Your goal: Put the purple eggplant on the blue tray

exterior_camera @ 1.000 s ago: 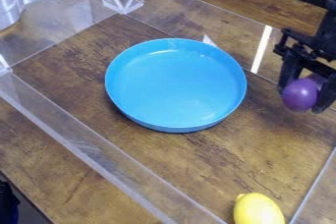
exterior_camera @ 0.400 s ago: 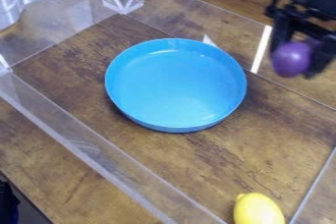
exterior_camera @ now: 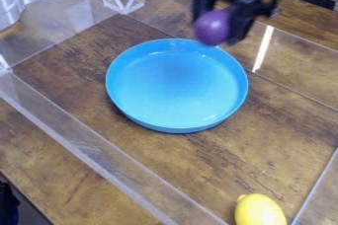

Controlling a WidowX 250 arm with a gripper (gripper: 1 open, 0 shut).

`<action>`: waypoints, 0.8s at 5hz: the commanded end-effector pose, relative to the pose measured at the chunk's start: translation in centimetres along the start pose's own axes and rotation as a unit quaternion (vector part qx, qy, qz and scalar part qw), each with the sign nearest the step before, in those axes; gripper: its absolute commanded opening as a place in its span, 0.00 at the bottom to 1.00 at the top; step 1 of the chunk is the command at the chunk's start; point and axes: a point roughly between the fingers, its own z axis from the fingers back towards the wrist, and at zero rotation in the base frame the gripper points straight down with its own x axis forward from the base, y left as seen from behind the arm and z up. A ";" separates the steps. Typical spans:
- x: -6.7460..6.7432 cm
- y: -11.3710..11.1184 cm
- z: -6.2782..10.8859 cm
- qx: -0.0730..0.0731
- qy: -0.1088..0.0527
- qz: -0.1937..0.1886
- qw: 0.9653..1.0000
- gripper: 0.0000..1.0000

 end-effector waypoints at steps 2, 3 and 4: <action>-4.2 0.4 0.5 0.005 -0.022 -0.007 1.000 0.00; -4.8 -0.6 -0.9 0.011 -0.013 -0.025 1.000 0.00; -3.9 -1.1 -2.3 0.020 -0.007 -0.032 0.999 0.00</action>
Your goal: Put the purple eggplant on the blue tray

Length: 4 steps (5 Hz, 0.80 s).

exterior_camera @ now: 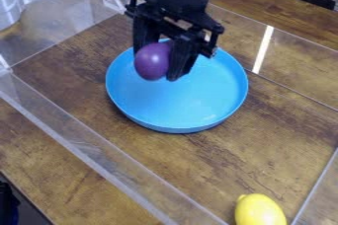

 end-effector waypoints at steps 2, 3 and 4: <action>0.9 -0.6 0.4 0.003 -0.018 -0.010 1.000 0.00; 1.4 -0.8 -0.2 0.003 -0.014 -0.012 1.000 0.00; 1.5 -0.8 -0.5 0.002 -0.013 -0.011 1.000 1.00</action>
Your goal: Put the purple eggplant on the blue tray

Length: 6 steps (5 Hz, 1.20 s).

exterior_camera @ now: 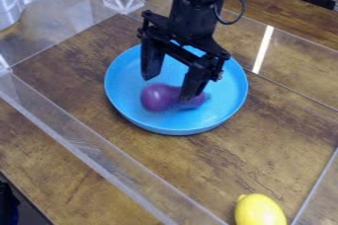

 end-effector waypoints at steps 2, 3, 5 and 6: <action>0.4 0.8 3.7 0.000 -0.057 0.012 0.998 1.00; 0.3 1.4 4.5 0.001 -0.070 0.019 0.997 1.00; 0.0 2.5 6.3 0.004 -0.091 0.035 0.995 1.00; -0.1 2.9 6.8 0.005 -0.100 0.043 0.994 1.00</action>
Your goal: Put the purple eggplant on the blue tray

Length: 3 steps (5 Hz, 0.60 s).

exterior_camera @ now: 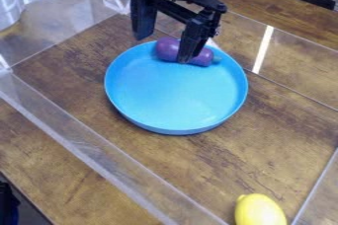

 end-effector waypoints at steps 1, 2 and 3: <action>0.5 1.2 2.8 -0.001 -0.053 0.021 0.998 1.00; 0.1 1.6 3.1 -0.002 -0.057 0.033 0.998 1.00; -0.4 1.9 2.9 -0.004 -0.062 0.044 0.997 1.00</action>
